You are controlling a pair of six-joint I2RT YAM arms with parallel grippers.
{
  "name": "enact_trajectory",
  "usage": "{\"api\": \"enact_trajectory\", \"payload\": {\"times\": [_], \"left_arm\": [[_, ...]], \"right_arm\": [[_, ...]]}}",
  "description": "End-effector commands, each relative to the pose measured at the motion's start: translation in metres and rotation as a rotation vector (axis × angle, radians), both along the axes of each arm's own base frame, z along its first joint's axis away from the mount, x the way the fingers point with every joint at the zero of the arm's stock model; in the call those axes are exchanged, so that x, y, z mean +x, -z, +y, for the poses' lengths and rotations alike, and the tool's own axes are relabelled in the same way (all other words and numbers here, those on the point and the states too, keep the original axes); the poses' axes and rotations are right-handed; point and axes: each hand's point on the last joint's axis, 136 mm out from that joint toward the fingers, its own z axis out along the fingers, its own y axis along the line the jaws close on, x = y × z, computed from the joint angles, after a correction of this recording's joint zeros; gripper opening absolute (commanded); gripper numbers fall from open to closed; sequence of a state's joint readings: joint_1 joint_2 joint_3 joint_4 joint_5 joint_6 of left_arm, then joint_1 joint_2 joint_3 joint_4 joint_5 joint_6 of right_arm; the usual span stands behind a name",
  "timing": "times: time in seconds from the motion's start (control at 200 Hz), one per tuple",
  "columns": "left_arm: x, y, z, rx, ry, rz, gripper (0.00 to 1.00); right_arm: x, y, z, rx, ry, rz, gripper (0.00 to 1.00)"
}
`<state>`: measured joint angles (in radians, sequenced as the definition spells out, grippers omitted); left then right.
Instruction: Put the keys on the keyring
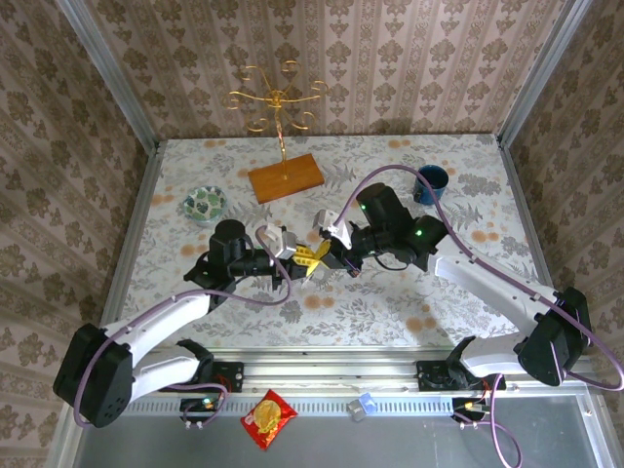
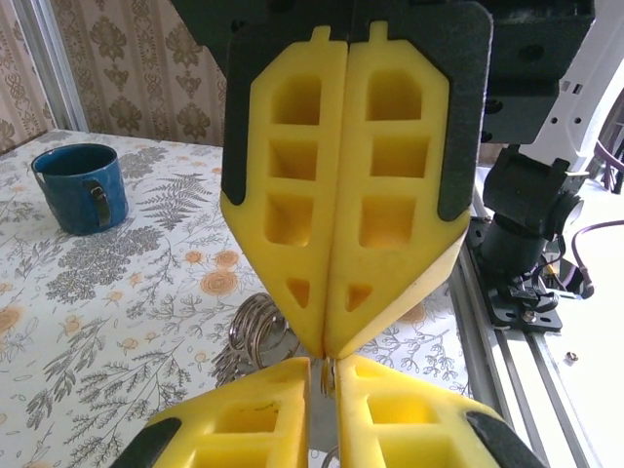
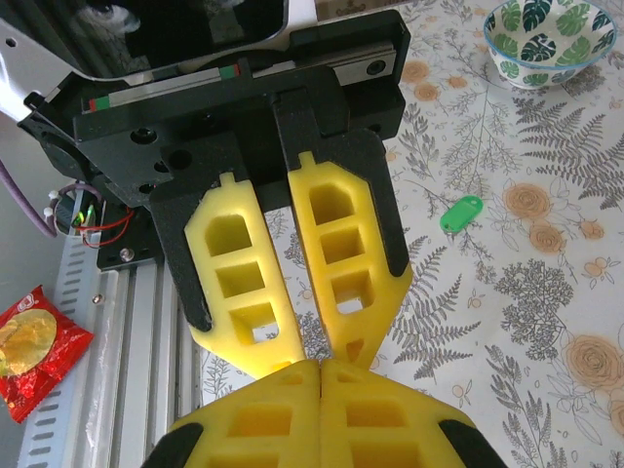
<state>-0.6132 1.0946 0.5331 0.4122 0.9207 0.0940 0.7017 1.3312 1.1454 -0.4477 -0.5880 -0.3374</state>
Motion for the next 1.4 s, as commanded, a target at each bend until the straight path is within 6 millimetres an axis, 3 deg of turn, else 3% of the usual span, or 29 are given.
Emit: {"api": "enact_trajectory", "payload": {"times": [0.0, 0.075, 0.23, 0.335, 0.42, 0.45, 0.58, 0.655, 0.795, 0.97, 1.225, 1.395], "left_arm": [[0.0, -0.013, -0.002, -0.039, 0.023, -0.009, 0.14], [0.0, -0.013, -0.002, -0.044, 0.025, -0.002, 0.13], [0.0, -0.015, -0.003, -0.056, 0.027, 0.0, 0.0], [0.001, -0.016, -0.002, -0.059, 0.014, -0.001, 0.0], [0.008, -0.016, 0.0, -0.056, -0.045, 0.004, 0.0], [0.012, -0.015, 0.001, -0.053, -0.075, 0.005, 0.0], [0.04, -0.006, 0.007, 0.004, -0.306, 0.043, 0.0], [0.055, 0.003, 0.013, 0.066, -0.439, 0.097, 0.0], [0.079, 0.016, 0.035, 0.13, -0.709, 0.294, 0.0], [0.077, 0.007, 0.047, 0.174, -0.843, 0.484, 0.0], [0.065, -0.018, 0.052, 0.176, -0.938, 0.747, 0.0], [0.06, -0.028, 0.052, 0.119, -0.983, 0.906, 0.0]], "right_arm": [[0.001, -0.027, 0.014, 0.076, -0.034, -0.045, 0.0], [0.0, -0.028, 0.017, 0.083, -0.036, -0.043, 0.0], [0.001, -0.024, 0.018, 0.072, -0.033, -0.037, 0.0], [0.009, -0.024, 0.012, 0.052, 0.02, -0.066, 0.0], [0.025, -0.026, 0.0, 0.043, 0.124, -0.106, 0.34], [0.031, -0.029, -0.007, 0.045, 0.169, -0.124, 0.4], [0.049, -0.031, -0.035, 0.052, 0.321, -0.191, 0.43], [0.046, -0.028, -0.042, 0.047, 0.325, -0.225, 0.42], [0.017, -0.018, -0.03, 0.086, 0.203, -0.253, 0.39], [-0.003, -0.003, 0.003, 0.147, 0.118, -0.254, 0.35], [0.007, 0.009, 0.042, 0.228, 0.147, -0.225, 0.26], [0.015, 0.014, 0.047, 0.229, 0.185, -0.261, 0.26]]}}
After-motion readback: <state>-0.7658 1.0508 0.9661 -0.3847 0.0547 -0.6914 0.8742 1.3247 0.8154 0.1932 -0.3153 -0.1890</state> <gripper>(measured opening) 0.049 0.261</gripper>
